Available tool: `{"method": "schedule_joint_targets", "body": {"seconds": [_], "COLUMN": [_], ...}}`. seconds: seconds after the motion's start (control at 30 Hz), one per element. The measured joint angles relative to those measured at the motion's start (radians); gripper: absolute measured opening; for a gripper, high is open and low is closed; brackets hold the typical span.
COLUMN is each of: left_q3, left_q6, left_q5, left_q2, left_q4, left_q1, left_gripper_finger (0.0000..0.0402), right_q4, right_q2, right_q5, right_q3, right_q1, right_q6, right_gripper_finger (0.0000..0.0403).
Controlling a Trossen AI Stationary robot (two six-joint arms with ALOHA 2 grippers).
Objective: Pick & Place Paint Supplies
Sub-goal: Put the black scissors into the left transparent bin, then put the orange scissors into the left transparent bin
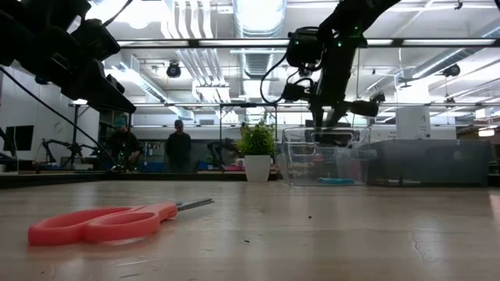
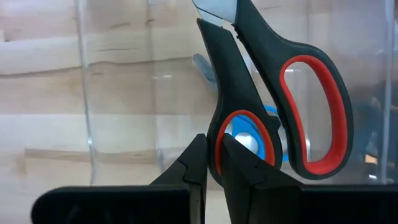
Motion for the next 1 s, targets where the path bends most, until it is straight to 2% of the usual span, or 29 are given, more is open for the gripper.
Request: {"method": "schedule_joint_targets", "body": {"seconds": [0.3, 0.63, 1.0], "left_q3": [0.000, 0.000, 0.000], "left_q6": [0.000, 0.000, 0.000], "left_q5": [0.000, 0.000, 0.000], "left_q2": [0.000, 0.000, 0.000], "left_q4": [0.000, 0.000, 0.000], "left_q1": [0.000, 0.000, 0.000], "left_gripper_finger": [0.0062, 0.0062, 0.0062], "right_q4": [0.061, 0.129, 0.123], "right_q2": [0.069, 0.086, 0.085], "right_q5": [0.008, 0.007, -0.001], "right_q3": [0.000, 0.000, 0.000], "right_q1": [0.000, 0.000, 0.000], "right_q6": [-0.054, -0.108, -0.097], "right_gripper_finger": [0.0023, 0.0030, 0.0152]}}
